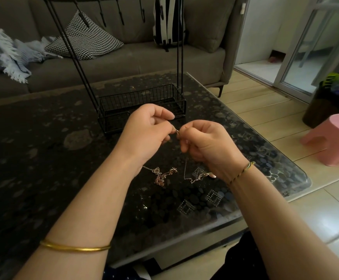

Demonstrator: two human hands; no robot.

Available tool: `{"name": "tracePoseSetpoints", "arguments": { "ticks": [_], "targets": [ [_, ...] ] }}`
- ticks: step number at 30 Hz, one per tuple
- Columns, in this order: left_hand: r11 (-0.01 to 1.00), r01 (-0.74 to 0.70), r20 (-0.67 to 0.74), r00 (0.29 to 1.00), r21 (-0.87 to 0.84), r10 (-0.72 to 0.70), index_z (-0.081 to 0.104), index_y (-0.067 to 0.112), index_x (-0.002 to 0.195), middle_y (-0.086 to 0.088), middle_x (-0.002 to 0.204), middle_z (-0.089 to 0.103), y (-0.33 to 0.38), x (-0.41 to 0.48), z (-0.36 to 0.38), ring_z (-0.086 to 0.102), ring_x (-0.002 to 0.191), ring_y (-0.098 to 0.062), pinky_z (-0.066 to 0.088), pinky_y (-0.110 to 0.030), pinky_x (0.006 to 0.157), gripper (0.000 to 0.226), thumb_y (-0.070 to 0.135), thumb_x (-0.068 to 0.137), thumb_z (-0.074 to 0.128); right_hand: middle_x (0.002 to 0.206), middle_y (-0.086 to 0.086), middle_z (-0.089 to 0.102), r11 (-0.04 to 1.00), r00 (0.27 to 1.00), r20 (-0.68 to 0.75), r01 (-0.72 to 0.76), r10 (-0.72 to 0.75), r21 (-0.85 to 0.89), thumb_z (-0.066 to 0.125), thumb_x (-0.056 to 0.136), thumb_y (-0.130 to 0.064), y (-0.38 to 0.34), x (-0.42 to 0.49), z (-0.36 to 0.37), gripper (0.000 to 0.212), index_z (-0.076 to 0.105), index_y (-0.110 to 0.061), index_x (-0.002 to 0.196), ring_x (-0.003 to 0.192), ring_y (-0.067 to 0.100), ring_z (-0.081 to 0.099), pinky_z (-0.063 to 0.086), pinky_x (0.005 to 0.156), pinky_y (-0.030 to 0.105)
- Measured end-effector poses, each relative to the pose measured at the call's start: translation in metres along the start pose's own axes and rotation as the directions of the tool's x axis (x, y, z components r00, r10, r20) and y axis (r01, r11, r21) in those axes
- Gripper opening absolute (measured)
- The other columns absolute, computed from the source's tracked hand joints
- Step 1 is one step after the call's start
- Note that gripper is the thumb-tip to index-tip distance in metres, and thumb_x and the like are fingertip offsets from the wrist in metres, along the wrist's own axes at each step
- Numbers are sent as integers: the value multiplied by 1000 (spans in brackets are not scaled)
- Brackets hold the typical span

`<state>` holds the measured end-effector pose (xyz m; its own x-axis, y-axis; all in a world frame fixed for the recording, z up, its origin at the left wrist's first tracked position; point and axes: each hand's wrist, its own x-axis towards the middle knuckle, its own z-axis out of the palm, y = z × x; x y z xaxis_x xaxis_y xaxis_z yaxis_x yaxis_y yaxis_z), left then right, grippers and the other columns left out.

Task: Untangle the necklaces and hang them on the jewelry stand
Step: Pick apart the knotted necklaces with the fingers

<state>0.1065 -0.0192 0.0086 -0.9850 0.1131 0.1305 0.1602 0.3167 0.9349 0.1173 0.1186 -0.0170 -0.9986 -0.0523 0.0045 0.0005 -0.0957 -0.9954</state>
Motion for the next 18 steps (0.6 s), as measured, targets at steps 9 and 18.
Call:
{"name": "tracePoseSetpoints", "arguments": {
  "ticks": [9, 18],
  "targets": [
    [963, -118, -6, 992, 242, 124, 63, 23, 107, 4, 97, 64, 11, 2, 2, 60, 83, -6, 48, -20, 76, 25, 6, 95, 49, 69, -1, 63, 804, 977, -10, 171, -214, -569, 63, 88, -18, -26, 3, -11, 13, 70, -7, 86, 43, -5, 45, 34, 46, 7],
    [873, -79, 5, 996, 482, 87, 68, 10, 97, -10, 108, 66, 76, 15, -16, 60, 98, -22, 42, -35, 76, 28, 9, 97, 40, 77, 0, 65, 661, 964, 57, 221, -261, -717, 68, 85, -25, -91, 14, -2, 11, 70, -14, 84, 67, 6, 53, 47, 65, 25]
  ]
}}
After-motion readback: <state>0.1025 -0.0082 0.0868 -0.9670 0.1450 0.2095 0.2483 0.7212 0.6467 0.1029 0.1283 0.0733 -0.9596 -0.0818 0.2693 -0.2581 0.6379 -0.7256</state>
